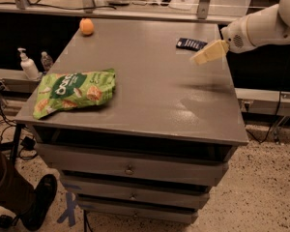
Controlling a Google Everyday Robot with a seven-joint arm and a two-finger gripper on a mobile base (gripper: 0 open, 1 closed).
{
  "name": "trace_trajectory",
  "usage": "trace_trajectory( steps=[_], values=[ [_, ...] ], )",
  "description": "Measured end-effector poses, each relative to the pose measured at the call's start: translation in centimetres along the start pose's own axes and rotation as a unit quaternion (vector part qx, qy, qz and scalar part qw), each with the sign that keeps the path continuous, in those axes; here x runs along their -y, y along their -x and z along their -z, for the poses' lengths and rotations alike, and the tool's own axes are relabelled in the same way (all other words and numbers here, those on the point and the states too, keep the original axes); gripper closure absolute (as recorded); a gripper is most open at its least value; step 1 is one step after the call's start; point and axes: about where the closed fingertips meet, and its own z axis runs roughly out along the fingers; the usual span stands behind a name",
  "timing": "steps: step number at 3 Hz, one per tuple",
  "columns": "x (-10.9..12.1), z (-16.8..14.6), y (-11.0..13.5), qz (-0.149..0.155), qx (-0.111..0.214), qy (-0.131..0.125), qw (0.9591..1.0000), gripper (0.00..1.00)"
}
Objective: Move rxbar blueberry near green rice chip bag
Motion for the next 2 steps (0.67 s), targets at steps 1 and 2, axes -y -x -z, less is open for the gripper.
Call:
trace_trajectory(
  steps=[1, 2],
  values=[
    [1.7, -2.2, -0.4, -0.005, -0.005, -0.001, 1.0, 0.0],
    [3.2, -4.0, -0.6, -0.007, -0.007, -0.003, 1.0, 0.0]
  ],
)
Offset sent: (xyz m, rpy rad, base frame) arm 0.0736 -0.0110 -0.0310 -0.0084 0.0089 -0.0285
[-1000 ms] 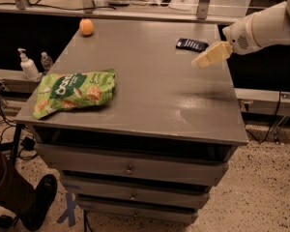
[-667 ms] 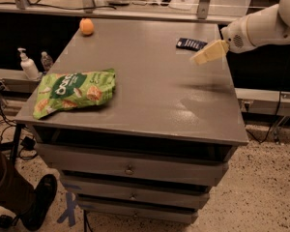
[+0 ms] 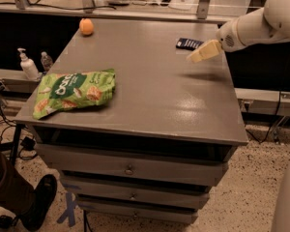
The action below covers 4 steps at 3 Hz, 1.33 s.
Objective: Move rxbar blueberry near green rice chip bag
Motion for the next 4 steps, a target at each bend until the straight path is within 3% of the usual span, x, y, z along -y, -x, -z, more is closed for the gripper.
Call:
trace_trajectory(
  steps=[2, 4],
  values=[
    [2.9, -2.7, 0.5, -0.001, 0.008, -0.007, 0.9999, 0.0],
    [4.9, -4.5, -0.6, -0.016, 0.008, -0.014, 0.9997, 0.0]
  ],
)
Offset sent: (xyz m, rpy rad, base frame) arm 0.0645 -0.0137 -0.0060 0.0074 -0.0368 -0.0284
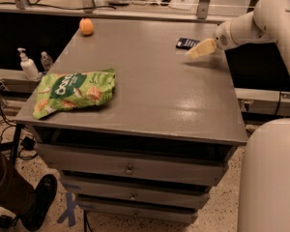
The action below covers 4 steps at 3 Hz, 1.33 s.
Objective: Move rxbar blueberry near green rice chip bag
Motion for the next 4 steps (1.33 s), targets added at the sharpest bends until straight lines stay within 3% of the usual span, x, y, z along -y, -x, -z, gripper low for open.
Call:
trace_trajectory(
  steps=[1, 2, 4],
  values=[
    [0.47, -0.75, -0.54, -0.007, -0.001, 0.0, 1.0, 0.0],
    [0.63, -1.31, -0.84, -0.015, 0.002, 0.003, 0.9999, 0.17],
    [0.87, -1.46, -1.21, -0.027, 0.003, 0.007, 0.9996, 0.64]
  ],
)
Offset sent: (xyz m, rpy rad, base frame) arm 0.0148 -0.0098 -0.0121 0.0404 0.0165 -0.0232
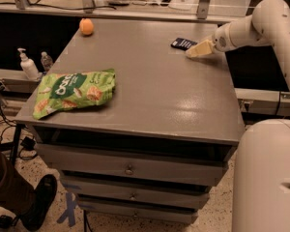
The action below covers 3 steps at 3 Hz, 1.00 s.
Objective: Move rxbar blueberry near green rice chip bag
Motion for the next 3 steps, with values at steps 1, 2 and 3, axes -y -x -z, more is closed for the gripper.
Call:
trace_trajectory(
  steps=[1, 2, 3],
  values=[
    [0.0, 0.6, 0.5, 0.003, 0.004, -0.001, 1.0, 0.87],
    [-0.7, 1.6, 2.0, 0.014, 0.018, 0.001, 0.9997, 1.0],
    [-2.5, 3.2, 3.9, 0.032, 0.036, 0.008, 0.9988, 1.0]
  ],
)
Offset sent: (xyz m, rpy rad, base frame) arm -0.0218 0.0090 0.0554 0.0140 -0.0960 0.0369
